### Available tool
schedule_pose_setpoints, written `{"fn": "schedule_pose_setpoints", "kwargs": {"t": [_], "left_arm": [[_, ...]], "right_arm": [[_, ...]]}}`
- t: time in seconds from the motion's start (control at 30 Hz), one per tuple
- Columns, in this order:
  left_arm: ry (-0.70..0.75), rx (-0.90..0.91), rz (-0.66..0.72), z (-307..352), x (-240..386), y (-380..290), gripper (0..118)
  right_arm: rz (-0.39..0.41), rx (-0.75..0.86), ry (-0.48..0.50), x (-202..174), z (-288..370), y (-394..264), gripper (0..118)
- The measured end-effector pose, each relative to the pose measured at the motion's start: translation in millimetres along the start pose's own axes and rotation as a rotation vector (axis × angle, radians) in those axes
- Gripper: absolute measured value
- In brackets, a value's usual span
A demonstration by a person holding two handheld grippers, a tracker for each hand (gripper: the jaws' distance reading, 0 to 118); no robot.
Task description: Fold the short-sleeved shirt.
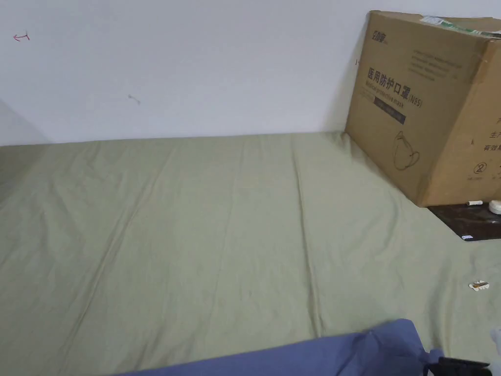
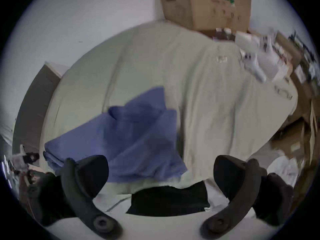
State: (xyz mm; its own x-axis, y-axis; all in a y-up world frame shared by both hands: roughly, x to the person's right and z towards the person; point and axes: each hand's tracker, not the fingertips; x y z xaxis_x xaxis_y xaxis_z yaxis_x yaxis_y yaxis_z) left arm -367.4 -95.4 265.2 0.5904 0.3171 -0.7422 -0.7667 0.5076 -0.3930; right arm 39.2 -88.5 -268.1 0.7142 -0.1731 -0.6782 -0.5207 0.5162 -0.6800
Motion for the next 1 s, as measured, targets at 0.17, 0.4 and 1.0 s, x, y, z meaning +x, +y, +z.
{"fn": "schedule_pose_setpoints", "kwargs": {"t": [0.17,0.4,1.0], "left_arm": [[0.095,0.244,-0.068,32.7,45.3,9.8,70],[0.092,0.279,-0.202,28.8,103.1,16.5,0],[-0.392,0.075,0.396,-22.2,-96.1,-0.1,118]], "right_arm": [[0.035,0.198,0.048,-57.2,38.1,13.4,65],[0.151,0.279,0.098,-128.8,40.5,28.8,0],[0.178,0.094,0.12,-132.3,11.3,15.5,0]]}}
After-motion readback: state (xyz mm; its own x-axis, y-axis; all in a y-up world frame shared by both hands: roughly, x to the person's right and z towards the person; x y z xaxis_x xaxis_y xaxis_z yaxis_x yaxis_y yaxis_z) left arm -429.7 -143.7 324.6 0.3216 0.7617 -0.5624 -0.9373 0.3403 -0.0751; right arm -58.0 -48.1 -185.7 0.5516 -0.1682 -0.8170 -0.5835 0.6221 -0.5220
